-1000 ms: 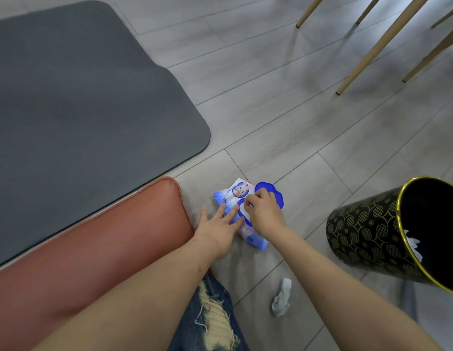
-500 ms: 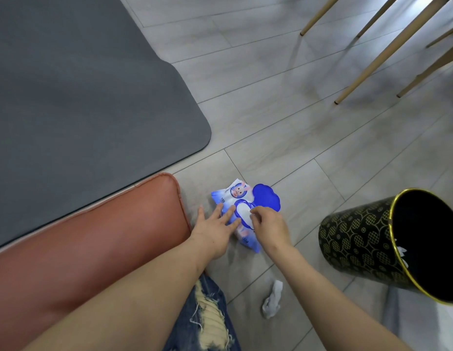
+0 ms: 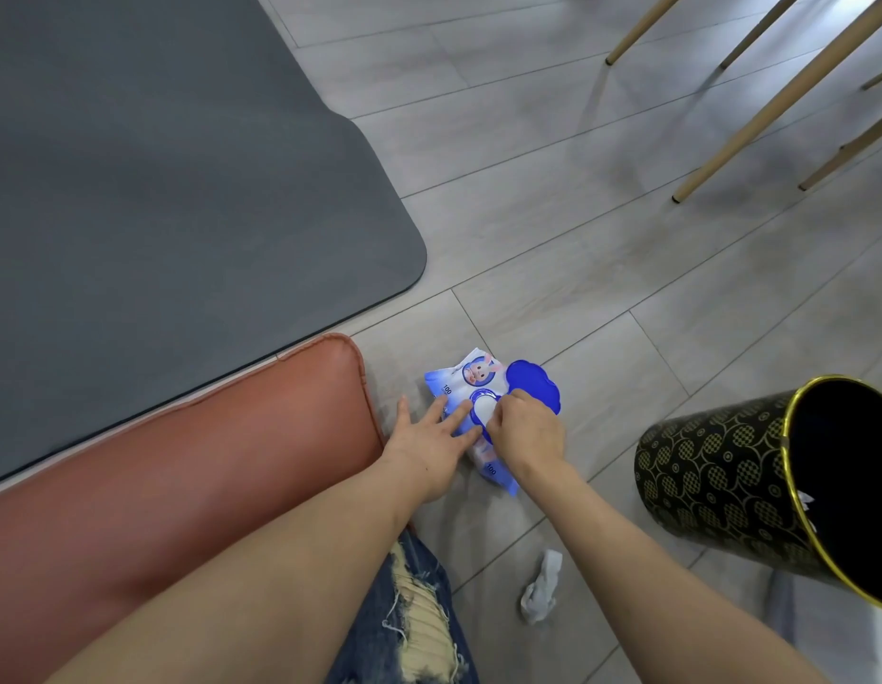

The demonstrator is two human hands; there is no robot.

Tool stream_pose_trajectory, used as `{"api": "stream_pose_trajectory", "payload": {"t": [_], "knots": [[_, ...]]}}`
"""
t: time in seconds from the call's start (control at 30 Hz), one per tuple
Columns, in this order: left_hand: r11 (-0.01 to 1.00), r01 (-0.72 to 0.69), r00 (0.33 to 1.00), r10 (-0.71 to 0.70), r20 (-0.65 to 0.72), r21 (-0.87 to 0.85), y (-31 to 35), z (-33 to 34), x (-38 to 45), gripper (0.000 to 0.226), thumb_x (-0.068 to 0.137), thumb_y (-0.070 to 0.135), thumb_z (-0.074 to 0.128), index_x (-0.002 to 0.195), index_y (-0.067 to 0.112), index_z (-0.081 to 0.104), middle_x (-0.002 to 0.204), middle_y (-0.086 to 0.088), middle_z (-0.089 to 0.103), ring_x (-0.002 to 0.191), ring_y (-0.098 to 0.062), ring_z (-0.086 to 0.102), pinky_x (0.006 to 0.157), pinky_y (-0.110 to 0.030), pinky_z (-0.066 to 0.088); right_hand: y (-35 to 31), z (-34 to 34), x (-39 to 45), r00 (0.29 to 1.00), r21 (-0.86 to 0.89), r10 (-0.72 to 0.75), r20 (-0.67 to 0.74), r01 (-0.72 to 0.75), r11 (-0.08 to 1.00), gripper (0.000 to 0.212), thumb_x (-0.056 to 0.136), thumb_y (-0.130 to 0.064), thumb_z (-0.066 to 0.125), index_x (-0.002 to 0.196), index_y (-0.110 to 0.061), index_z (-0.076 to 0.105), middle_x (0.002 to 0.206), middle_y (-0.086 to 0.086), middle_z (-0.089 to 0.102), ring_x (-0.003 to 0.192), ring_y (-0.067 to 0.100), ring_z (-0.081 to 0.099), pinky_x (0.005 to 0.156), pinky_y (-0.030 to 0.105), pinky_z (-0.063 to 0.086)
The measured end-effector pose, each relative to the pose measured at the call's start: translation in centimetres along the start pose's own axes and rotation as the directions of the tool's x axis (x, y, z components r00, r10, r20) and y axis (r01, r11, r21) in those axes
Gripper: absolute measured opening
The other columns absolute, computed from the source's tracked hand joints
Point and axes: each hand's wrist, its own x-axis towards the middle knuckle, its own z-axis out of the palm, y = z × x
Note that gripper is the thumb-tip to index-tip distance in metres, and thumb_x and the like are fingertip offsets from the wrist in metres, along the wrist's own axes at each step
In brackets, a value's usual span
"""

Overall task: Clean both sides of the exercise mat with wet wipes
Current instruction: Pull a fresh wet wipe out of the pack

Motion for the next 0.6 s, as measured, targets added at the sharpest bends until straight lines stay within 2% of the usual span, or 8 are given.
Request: {"api": "stream_pose_trajectory", "payload": {"t": [0.13, 0.27, 0.33, 0.4, 0.5, 0.6], "knots": [[1.000, 0.004, 1.000, -0.004, -0.004, 0.010, -0.2, 0.0, 0.1, 0.071, 0.105, 0.024, 0.039, 0.165, 0.038, 0.004, 0.172, 0.004, -0.018, 0.159, -0.027, -0.013, 0.117, -0.077, 0.002, 0.8, 0.2, -0.4, 1.000, 0.086, -0.012, -0.026, 0.014, 0.996, 0.020, 0.096, -0.023, 0.046, 0.077, -0.018, 0.048, 0.085, -0.002, 0.050, 0.069, 0.024, 0.048, 0.055, 0.031, 0.033], [1.000, 0.011, 1.000, -0.010, -0.007, 0.002, -0.1, -0.1, 0.0, 0.069, 0.106, 0.025, 0.038, 0.165, 0.039, 0.004, 0.172, 0.005, -0.018, 0.159, -0.026, -0.013, 0.116, -0.078, -0.001, 1.4, 0.3, -1.3, 0.996, 0.153, -0.053, -0.074, 0.064, 0.986, 0.018, 0.097, -0.024, 0.047, 0.083, -0.015, 0.054, 0.088, -0.001, 0.053, 0.071, 0.024, 0.050, 0.056, 0.034, 0.038], [1.000, 0.013, 1.000, -0.013, 0.000, 0.000, -0.1, -0.1, -0.1, 0.070, 0.106, 0.025, 0.039, 0.165, 0.040, 0.004, 0.172, 0.005, -0.017, 0.159, -0.027, -0.013, 0.116, -0.078, -0.002, 1.7, -0.1, -1.7, 0.996, 0.259, -0.006, -0.086, 0.029, 0.965, 0.016, 0.097, -0.024, 0.048, 0.085, -0.015, 0.055, 0.089, -0.001, 0.055, 0.073, 0.023, 0.053, 0.059, 0.037, 0.046], [1.000, 0.013, 1.000, -0.013, -0.004, 0.002, -0.2, -0.2, -0.3, 0.071, 0.106, 0.025, 0.040, 0.164, 0.040, 0.003, 0.172, 0.004, -0.018, 0.159, -0.026, -0.013, 0.116, -0.078, -0.001, 2.0, -1.4, -2.3, 0.990, 0.446, 0.068, -0.123, -0.006, 0.895, 0.015, 0.097, -0.023, 0.049, 0.084, -0.018, 0.054, 0.087, -0.004, 0.057, 0.075, 0.018, 0.056, 0.064, 0.036, 0.048], [1.000, 0.008, 1.000, -0.008, 0.002, 0.019, -0.1, -0.6, -0.5, 0.073, 0.106, 0.024, 0.041, 0.165, 0.040, 0.001, 0.172, 0.003, -0.020, 0.159, -0.027, -0.014, 0.116, -0.078, 0.000, 2.5, -4.6, -3.4, 0.970, 0.717, 0.196, -0.147, -0.032, 0.697, 0.011, 0.097, -0.017, 0.051, 0.087, -0.018, 0.055, 0.082, -0.006, 0.061, 0.071, 0.005, 0.055, 0.064, 0.023, 0.045], [0.999, 0.019, 1.000, -0.020, 0.023, 0.038, 0.2, -1.1, -0.6, 0.073, 0.106, 0.023, 0.042, 0.165, 0.038, 0.002, 0.172, 0.002, -0.018, 0.159, -0.029, -0.013, 0.116, -0.078, -0.001, 3.1, -7.3, -5.1, 0.947, 0.831, 0.257, -0.191, 0.017, 0.556, 0.007, 0.100, -0.017, 0.048, 0.093, -0.018, 0.052, 0.082, -0.003, 0.060, 0.069, 0.006, 0.051, 0.063, 0.022, 0.042]]}}
